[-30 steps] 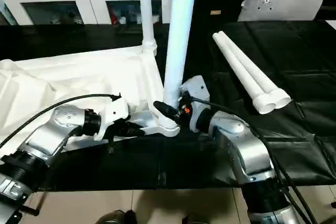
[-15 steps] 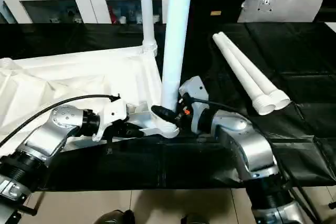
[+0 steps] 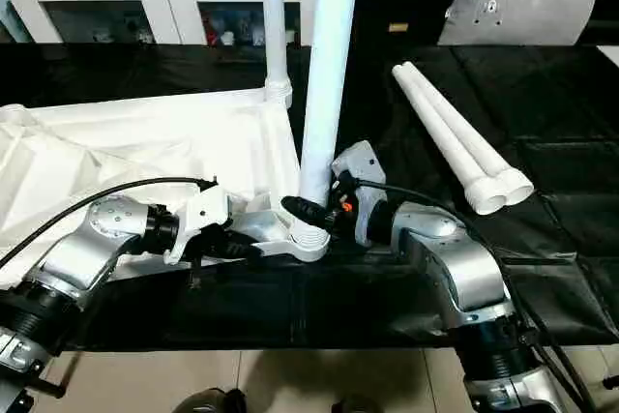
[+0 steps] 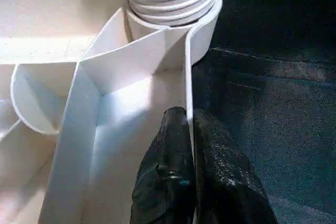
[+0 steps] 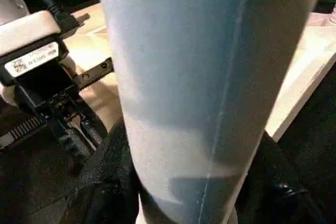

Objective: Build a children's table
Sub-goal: Insert table leg to table base

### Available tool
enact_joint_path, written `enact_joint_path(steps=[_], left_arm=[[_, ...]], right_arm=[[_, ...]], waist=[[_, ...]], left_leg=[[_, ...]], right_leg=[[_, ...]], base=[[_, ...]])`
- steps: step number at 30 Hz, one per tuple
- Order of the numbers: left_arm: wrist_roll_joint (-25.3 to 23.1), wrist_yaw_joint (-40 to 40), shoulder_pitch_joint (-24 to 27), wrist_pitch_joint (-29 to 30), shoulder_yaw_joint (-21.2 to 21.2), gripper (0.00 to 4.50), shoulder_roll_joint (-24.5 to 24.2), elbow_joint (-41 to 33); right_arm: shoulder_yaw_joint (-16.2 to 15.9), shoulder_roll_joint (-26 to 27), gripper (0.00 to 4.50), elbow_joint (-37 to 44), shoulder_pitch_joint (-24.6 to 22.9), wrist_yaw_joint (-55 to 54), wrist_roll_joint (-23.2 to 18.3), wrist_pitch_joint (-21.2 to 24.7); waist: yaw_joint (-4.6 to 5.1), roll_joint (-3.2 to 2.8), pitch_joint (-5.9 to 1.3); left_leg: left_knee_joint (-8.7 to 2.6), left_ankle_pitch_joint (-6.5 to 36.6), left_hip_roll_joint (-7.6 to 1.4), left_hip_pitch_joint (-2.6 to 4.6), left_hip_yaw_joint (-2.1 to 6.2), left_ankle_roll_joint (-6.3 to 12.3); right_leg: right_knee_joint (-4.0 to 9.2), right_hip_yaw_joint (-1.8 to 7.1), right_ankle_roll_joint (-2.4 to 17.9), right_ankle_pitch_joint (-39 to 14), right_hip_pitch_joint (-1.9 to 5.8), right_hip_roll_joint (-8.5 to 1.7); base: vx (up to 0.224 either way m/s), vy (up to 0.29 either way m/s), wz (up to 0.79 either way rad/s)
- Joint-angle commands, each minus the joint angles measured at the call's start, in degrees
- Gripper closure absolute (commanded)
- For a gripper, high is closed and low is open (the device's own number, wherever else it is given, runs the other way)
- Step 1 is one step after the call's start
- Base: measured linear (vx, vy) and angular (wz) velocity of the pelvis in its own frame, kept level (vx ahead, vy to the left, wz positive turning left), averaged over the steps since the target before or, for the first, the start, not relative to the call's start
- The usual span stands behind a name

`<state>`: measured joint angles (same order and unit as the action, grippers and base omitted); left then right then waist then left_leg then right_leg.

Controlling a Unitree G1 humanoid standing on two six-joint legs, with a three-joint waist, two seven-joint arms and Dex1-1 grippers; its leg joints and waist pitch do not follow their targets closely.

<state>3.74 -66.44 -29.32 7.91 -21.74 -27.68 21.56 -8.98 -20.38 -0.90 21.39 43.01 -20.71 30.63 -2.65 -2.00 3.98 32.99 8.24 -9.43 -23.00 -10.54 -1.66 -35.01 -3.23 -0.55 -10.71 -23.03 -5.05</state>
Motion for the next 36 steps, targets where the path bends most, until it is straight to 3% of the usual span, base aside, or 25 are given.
enact_joint_path(steps=[1,3,4,8,11,16,17,18,23,25,28,31,32,33,36], left_arm=[[0.0,-1.3,0.0,-1.1,0.4,4.5,-0.8,-1.0],[-0.1,-1.2,0.0,-1.1,0.4,4.5,-0.8,-1.0],[-0.1,-0.9,-0.1,-1.1,0.7,4.5,-0.7,-0.8],[0.0,-0.7,-0.2,-1.1,1.0,4.5,-0.7,-0.5],[0.0,0.1,-0.7,-1.2,1.7,4.5,-0.2,0.5],[-0.2,1.0,-1.3,-1.7,2.1,4.5,0.3,1.5],[-0.3,1.1,-1.4,-1.8,2.1,4.5,0.4,1.7],[-0.4,1.3,-1.3,-2.0,2.1,4.5,0.4,1.8],[-0.7,1.5,-1.0,-2.1,1.9,4.5,0.4,1.5],[-1.1,1.5,-0.9,-2.4,1.7,4.5,0.2,1.3],[-1.4,1.2,-0.8,-2.7,1.5,4.5,-0.1,0.9],[-1.8,0.5,-0.6,-3.5,1.0,4.5,-0.7,0.8],[-1.8,0.4,-0.6,-3.5,1.0,4.5,-0.7,0.7],[-1.7,0.2,-0.5,-3.6,0.8,4.5,-0.8,0.5],[-1.7,0.1,-0.4,-3.5,0.7,4.5,-0.9,0.1]], right_arm=[[0.3,0.9,2.6,-4.3,-1.6,-0.7,-0.3,2.5],[0.9,1.2,2.6,-4.7,-1.7,-0.9,-0.7,2.6],[2.8,1.9,2.61,-6.2,-2.7,-1.3,-2.0,2.7],[4.5,2.5,2.61,-7.2,-4.3,-1.5,-3.1,2.2],[6.2,3.4,2.61,-8.4,-8.5,-1.2,-3.7,-1.8],[5.5,3.5,2.61,-4.7,-14.6,-1.7,-1.5,-7.3],[4.8,3.0,2.61,-3.9,-15.6,-2.4,0.2,-9.4],[3.8,2.3,2.61,-3.2,-16.4,-2.4,1.6,-10.9],[1.2,0.7,2.61,-1.7,-17.8,-2.0,5.1,-14.1],[-0.9,-0.3,2.61,-2.0,-16.8,-0.9,6.9,-15.1],[-3.6,-1.2,2.61,-3.1,-14.3,0.7,8.5,-15.2],[-6.5,-1.6,2.61,-7.2,-9.0,4.4,9.4,-14.5],[-6.8,-1.7,2.61,-7.5,-8.6,4.8,9.4,-14.5],[-7.8,-2.1,2.61,-8.4,-7.4,6.4,9.6,-14.0],[-8.6,-2.4,2.61,-8.9,-6.5,8.0,9.4,-13.1]], waist=[[-0.51,-0.33,-3.96],[-0.58,-0.15,-4.05],[-0.69,-0.67,-4.05],[-0.74,-0.77,-4.14],[-0.94,-0.99,-4.11],[-1.13,-0.96,-3.61],[-1.18,-1.01,-3.55],[-1.21,-0.52,-3.43],[-1.24,-0.54,-3.39],[-1.05,-0.07,-3.18],[-1.01,-0.12,-3.01],[-0.65,0.24,-2.41],[-0.39,0.16,-2.4],[-0.18,0.26,-1.92],[-0.07,0.37,-1.79]], left_leg=[[-3.83,18.2,-3.34,1.78,1.39,-0.15],[-3.78,18.3,-3.32,1.79,1.4,-0.26],[-3.82,18.2,-3.33,1.77,1.48,-0.41],[-3.79,18.6,-3.27,1.81,1.42,-0.45],[-3.82,19.5,-3.34,1.83,1.41,-0.68],[-4.23,23.9,-3.32,2.09,1.62,-1.23],[-4.29,24.1,-3.34,2.04,1.65,-1.27],[-4.34,24.2,-3.39,1.95,1.59,-1.43],[-4.5,24.7,-3.49,2.0,1.8,-1.16],[-4.6,24.7,-3.47,1.9,1.71,-0.93],[-4.56,25.3,-3.41,1.95,1.83,-0.86],[-4.68,27.4,-3.37,1.98,1.98,-1.14],[-4.67,28.7,-3.28,2.05,2.24,-1.71],[-4.83,30.1,-3.35,2.05,2.4,-2.09],[-4.84,32.2,-3.41,2.58,2.53,-2.74]], right_leg=[[4.21,2.52,14.2,-11.3,2.24,-3.43],[4.11,2.49,14.5,-10.6,2.32,-3.46],[4.03,2.46,14.6,-9.9,2.36,-3.45],[4.03,2.41,15.2,-8.3,2.43,-3.41],[4.14,2.42,15.2,-8.3,2.42,-3.5],[4.85,2.44,13.3,-15.1,2.07,-3.53],[4.94,2.44,13.0,-16.2,2.05,-3.58],[5.23,2.51,11.9,-18.1,1.89,-3.62],[5.3,2.56,10.7,-20.3,1.65,-3.59],[5.41,2.61,10.4,-20.6,1.57,-3.53],[5.45,2.59,10.2,-22.4,1.47,-3.64],[6.05,2.64,9.0,-27.6,1.16,-3.89],[6.12,2.49,8.4,-30.1,1.25,-3.96],[6.42,2.52,7.6,-32.3,0.98,-3.96],[6.74,2.63,6.9,-34.3,0.58,-3.95]], base=[[0.0,0.0,0.0],[0.0,0.0,0.0],[0.0,0.0,0.0],[0.0,0.0,0.0],[0.0,0.0,0.0],[0.0,0.0,0.0],[0.0,0.0,0.0],[0.0,0.0,0.0],[0.0,0.0,0.0],[0.0,0.0,0.0],[0.0,0.0,0.0],[0.0,0.0,0.0],[0.0,0.0,0.0],[0.0,0.0,0.0],[0.0,0.0,0.0]])
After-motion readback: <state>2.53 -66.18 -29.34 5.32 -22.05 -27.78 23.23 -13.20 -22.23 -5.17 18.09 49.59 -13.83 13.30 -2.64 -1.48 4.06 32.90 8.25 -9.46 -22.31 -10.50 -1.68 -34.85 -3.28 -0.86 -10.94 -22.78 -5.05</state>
